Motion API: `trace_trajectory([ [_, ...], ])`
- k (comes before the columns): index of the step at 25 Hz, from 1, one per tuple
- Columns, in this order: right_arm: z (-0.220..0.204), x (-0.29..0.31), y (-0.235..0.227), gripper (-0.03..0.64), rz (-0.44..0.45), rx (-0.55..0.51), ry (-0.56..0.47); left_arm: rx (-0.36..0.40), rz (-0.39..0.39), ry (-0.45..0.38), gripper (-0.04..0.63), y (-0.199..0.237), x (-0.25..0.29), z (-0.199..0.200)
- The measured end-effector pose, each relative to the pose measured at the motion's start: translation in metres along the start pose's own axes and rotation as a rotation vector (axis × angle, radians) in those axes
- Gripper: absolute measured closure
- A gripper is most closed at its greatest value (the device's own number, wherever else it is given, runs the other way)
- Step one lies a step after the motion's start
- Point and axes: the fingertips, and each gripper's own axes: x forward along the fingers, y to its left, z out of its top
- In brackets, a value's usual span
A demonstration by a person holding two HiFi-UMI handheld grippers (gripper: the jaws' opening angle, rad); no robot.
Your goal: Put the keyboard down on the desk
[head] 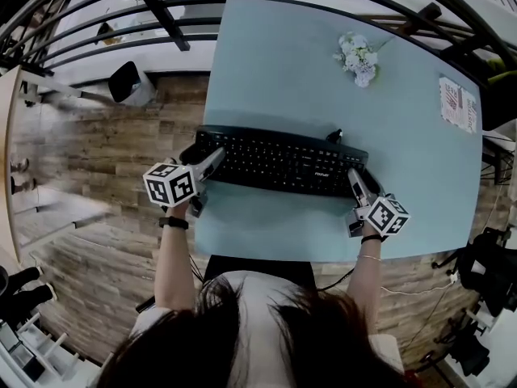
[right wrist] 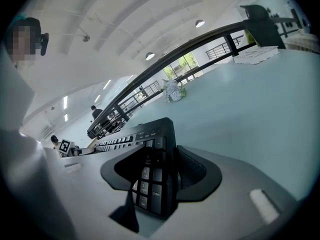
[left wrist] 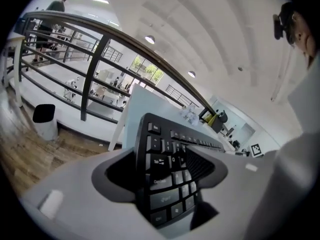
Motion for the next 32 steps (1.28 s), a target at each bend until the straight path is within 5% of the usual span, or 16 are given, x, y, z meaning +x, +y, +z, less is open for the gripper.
trace_trajectory([
  [20, -0.001, 0.015, 0.01, 0.437, -0.075, -0.176, -0.01, 0.06, 0.098, -0.108, 0.242, 0.022, -0.012, -0.008],
  [32, -0.002, 0.006, 0.01, 0.419, -0.101, -0.194, -0.017, 0.084, 0.135, -0.152, 0.238, 0.026, -0.022, 0.004],
])
